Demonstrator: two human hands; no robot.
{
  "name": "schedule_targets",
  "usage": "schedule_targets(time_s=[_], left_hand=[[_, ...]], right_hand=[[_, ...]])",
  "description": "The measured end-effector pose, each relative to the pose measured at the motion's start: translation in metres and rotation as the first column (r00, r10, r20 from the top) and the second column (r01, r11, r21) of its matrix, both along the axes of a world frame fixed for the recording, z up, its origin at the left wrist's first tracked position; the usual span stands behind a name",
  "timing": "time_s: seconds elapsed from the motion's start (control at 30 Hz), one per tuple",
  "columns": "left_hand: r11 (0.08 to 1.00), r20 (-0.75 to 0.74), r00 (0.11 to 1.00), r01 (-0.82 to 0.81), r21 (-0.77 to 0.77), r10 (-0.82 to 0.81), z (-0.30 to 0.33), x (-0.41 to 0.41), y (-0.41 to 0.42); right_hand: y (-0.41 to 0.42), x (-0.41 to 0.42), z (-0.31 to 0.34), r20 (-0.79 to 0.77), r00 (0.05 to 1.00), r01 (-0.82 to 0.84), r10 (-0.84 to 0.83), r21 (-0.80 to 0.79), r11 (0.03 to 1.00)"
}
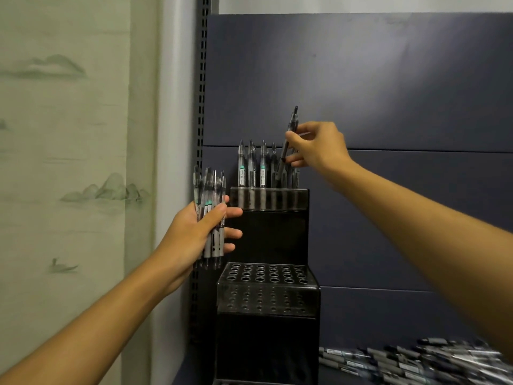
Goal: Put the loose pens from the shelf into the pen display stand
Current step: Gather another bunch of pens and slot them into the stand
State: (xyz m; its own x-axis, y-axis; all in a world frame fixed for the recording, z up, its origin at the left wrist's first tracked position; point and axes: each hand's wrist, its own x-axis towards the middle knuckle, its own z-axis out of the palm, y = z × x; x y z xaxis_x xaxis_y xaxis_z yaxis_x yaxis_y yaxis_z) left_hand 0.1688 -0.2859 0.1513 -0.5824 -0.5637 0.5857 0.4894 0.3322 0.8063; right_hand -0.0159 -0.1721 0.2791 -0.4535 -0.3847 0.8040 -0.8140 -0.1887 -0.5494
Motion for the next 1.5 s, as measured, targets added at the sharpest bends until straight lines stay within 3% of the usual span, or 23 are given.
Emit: schedule_targets(time_s=[0.5,0.73,1.07,1.17,1.27,1.37,1.5], left_hand=[[1.000,0.005,1.000,-0.005,-0.004,0.005,0.000,-0.002,-0.005],[0.999,0.040,0.999,0.000,-0.035,0.001,0.001,-0.004,-0.001],[0.999,-0.008,0.999,0.040,0.004,-0.040,0.006,-0.002,0.006],[0.999,-0.024,0.999,0.046,0.006,-0.046,0.008,-0.003,0.007],[0.998,-0.037,0.998,0.059,0.001,-0.059,0.013,-0.005,0.010],[0.997,-0.015,0.997,0.074,-0.031,-0.074,0.018,-0.013,0.018],[0.988,0.045,0.994,0.105,-0.116,-0.100,0.016,-0.024,0.031]], right_hand=[[-0.006,0.000,-0.007,-0.026,0.999,-0.030,0.033,0.093,0.995],[-0.011,-0.002,-0.011,-0.067,0.998,0.034,-0.012,0.336,0.941],[-0.006,-0.008,-0.023,-0.285,0.950,0.212,-0.128,0.288,0.934],[0.004,-0.004,-0.025,-0.366,0.911,0.272,-0.192,0.180,0.945],[0.017,0.016,-0.034,-0.389,0.919,0.122,-0.055,0.150,0.981],[0.021,0.029,-0.048,-0.253,0.951,-0.092,0.176,0.315,0.945],[0.021,0.030,-0.061,-0.086,0.941,-0.289,0.328,0.300,0.909]])
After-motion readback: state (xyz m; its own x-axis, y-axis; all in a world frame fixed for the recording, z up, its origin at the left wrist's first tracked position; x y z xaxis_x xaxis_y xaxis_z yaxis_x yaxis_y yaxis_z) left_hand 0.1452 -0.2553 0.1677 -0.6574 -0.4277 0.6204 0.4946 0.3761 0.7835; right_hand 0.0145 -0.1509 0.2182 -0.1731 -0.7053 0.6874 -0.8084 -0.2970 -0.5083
